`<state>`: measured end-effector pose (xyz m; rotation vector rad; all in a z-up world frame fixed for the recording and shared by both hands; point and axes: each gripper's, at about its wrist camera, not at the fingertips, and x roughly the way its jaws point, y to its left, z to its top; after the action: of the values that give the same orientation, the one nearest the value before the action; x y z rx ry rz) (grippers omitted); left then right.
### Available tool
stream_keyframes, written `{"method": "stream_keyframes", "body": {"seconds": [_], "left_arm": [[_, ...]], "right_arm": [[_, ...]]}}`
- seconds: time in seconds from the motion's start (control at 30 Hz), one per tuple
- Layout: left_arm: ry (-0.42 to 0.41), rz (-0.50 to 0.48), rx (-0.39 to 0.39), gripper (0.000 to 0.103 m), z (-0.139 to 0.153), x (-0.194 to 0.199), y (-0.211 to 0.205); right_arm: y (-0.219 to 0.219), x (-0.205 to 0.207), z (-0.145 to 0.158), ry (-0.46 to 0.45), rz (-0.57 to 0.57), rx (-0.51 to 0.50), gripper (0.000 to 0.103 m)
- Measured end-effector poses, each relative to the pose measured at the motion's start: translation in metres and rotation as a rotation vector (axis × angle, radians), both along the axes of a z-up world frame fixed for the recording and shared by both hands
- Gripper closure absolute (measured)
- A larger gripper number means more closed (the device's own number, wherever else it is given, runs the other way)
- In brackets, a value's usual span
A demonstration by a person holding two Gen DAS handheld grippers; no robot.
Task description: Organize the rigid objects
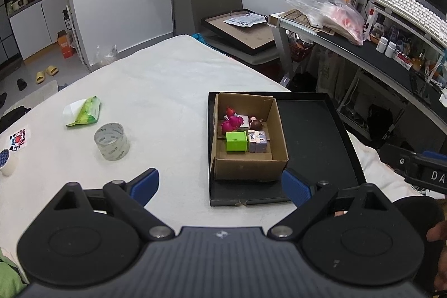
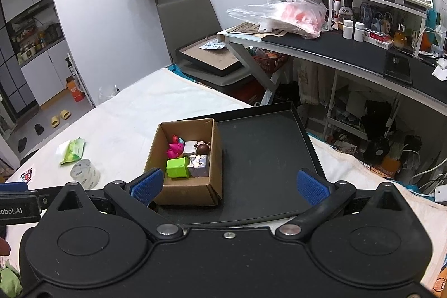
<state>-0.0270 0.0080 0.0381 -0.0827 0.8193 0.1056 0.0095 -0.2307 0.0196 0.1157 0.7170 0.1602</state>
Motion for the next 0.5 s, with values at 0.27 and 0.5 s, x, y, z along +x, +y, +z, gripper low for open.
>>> {"method": "stream_keyframes", "body": {"seconds": [0.27,0.5], "left_arm": [[0.003,-0.008,0.008,0.009,-0.0021,0.0002,-0.0026],[0.005,-0.006,0.006,0.009,-0.0030,0.0004,-0.0034]], "right_arm": [[-0.0017,0.0013,-0.0020,0.005,0.000,0.000,0.000],[-0.0008,0.0017,-0.0024,0.007,0.000,-0.001,0.000]]}}
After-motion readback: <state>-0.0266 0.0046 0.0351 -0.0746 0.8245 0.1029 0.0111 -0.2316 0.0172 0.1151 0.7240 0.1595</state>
